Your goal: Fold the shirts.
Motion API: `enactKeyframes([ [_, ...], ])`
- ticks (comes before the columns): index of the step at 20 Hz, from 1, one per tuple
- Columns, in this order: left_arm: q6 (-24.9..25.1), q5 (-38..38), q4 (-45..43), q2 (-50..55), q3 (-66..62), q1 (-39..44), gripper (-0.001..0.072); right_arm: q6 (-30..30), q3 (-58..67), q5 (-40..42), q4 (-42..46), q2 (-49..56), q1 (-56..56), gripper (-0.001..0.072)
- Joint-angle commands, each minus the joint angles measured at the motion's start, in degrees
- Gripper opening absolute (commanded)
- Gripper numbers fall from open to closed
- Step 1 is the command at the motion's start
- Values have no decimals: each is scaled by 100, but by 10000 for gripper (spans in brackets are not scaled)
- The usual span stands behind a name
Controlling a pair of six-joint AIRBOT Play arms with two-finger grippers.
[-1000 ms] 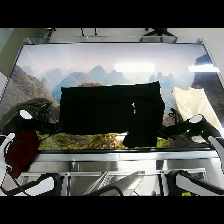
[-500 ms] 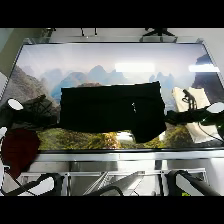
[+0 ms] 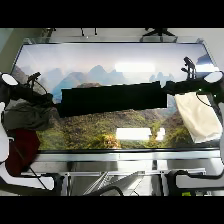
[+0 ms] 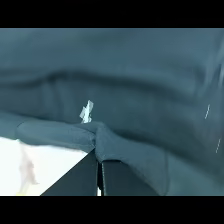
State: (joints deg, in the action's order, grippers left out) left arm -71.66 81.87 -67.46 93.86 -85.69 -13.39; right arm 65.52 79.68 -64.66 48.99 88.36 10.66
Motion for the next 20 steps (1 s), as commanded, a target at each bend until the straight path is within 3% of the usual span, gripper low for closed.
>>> enactKeyframes([
  [1,-66,33,7,1093,-1300,116,16,-87,1082,302,-17,1377,-131,17],
  [7,-66,13,-7,2647,-2811,339,17,-328,1493,750,-15,2404,-184,21],
  [8,-87,149,2,2820,-2994,350,20,-343,1493,745,17,2417,-181,74],
  [9,-136,337,7,2964,-3185,356,47,-341,1519,726,170,2387,-155,239],
  [11,-199,435,15,3008,-3355,358,673,-76,1834,442,925,2302,-52,537],
  [12,-234,422,15,2955,-3370,358,703,313,1993,321,1285,2304,4,716],
  [13,-232,396,11,2889,-3362,358,703,616,2059,205,1438,2304,57,714],
  [20,-297,144,13,2118,-2946,352,703,654,2057,-570,1246,2708,79,712],
])
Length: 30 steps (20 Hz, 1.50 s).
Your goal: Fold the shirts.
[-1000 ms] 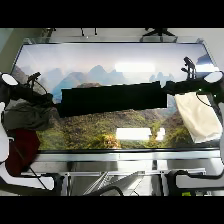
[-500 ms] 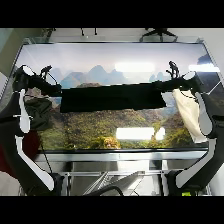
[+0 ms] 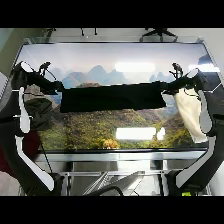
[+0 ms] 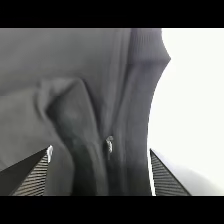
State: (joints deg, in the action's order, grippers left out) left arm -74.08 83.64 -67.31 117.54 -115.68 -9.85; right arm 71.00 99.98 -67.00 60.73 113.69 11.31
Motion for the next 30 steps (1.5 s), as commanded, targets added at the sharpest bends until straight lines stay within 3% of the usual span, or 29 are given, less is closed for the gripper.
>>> enactKeyframes([
  [1,-52,-7,-2,-328,50,4,702,92,28,-382,20,247,13,711],
  [3,-55,39,92,-444,52,7,702,-269,26,-424,-372,319,4,691],
  [4,-55,79,310,-446,31,4,702,-501,28,-422,-623,337,2,585],
  [5,-55,92,610,-442,44,4,702,-684,28,-404,-863,352,2,416],
  [6,-52,79,975,-439,79,26,698,-680,28,-376,-1023,374,2,372],
  [8,96,-13,1589,-431,195,157,392,-682,28,-382,-1152,400,7,333],
  [9,210,-101,1751,-428,264,264,276,-715,28,-404,-1158,400,2,152],
  [10,223,-280,1823,-428,363,422,172,-721,28,-455,-1182,400,2,49],
  [11,225,-463,1821,-424,455,586,74,-721,31,-533,-1255,391,2,18],
  [12,225,-706,1821,-413,551,780,18,-719,31,-605,-1305,348,2,17],
  [20,-98,-1545,1845,898,-393,2837,17,-719,162,-1045,-1311,-1340,2,16],
  [25,-293,-2715,1982,1075,55,3648,16,-787,490,-1390,-2197,-1906,-4,17],
  [27,-289,-2721,2098,1073,-98,3705,17,-782,605,-1469,-2481,-1908,-85,17],
  [30,-168,-1685,2083,623,-525,3331,15,-726,605,-1451,-2500,-1884,-442,16],
])
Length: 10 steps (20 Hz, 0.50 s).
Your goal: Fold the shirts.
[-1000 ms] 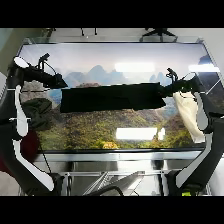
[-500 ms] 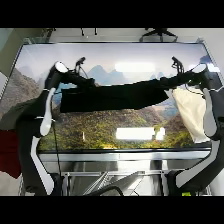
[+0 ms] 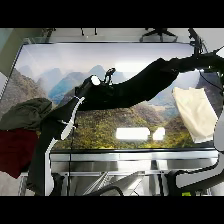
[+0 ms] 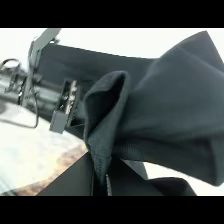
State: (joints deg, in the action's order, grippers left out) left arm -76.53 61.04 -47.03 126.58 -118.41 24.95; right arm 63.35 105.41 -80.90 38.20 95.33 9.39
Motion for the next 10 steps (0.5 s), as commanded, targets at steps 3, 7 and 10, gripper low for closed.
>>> enactKeyframes([
  [3,299,1495,15,-1690,17,-1250,15,138,63,466,-249,-17,-1008,16],
  [7,144,1565,31,-3762,791,-3099,16,81,63,2411,-828,461,-2564,17],
  [10,155,1860,33,-4723,1255,-4063,16,17,63,4072,-848,1290,-3853,24],
])
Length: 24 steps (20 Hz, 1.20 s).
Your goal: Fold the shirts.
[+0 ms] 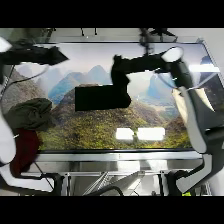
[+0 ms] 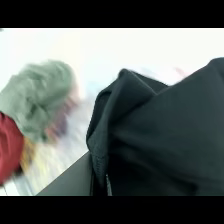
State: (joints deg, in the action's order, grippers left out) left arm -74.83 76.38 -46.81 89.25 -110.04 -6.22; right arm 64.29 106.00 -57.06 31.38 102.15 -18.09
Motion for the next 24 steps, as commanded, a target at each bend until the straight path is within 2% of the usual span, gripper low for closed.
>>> enactKeyframes([
  [1,48,466,4,-1185,570,-1143,16,-140,4,2122,-166,957,-1495,24],
  [2,195,601,4,-1386,787,-1309,16,-264,7,2498,-166,1268,-1801,33],
  [3,308,621,4,-1554,1025,-1421,16,-264,9,2859,-177,1532,-2041,316],
  [4,415,608,9,-1698,1276,-1493,16,-262,9,3167,-212,1679,-2177,629],
  [5,457,599,9,-1810,1506,-1541,16,-262,9,3281,-208,1711,-2212,588],
  [6,538,597,9,-1902,1740,-1547,16,-264,20,3224,-195,1665,-2149,488],
  [10,702,560,33,-2009,2323,-1543,16,-186,24,1657,254,1040,-1172,480],
  [12,754,531,42,-1998,2415,-1543,16,629,24,680,1032,715,-466,482],
  [14,782,479,37,-1998,2444,-1543,16,1320,24,-7,1637,586,164,510],
  [15,782,428,42,-1998,2441,-1543,16,1580,22,-297,1904,612,466,640],
  [16,782,380,44,-1998,2439,-1543,16,1790,22,-490,2111,684,673,664],
  [19,796,339,42,-1998,2441,-1541,16,1912,22,-680,2031,1069,1040,664],
  [24,817,297,42,-1996,2441,-1541,16,1888,24,-616,1827,1753,844,663],
])
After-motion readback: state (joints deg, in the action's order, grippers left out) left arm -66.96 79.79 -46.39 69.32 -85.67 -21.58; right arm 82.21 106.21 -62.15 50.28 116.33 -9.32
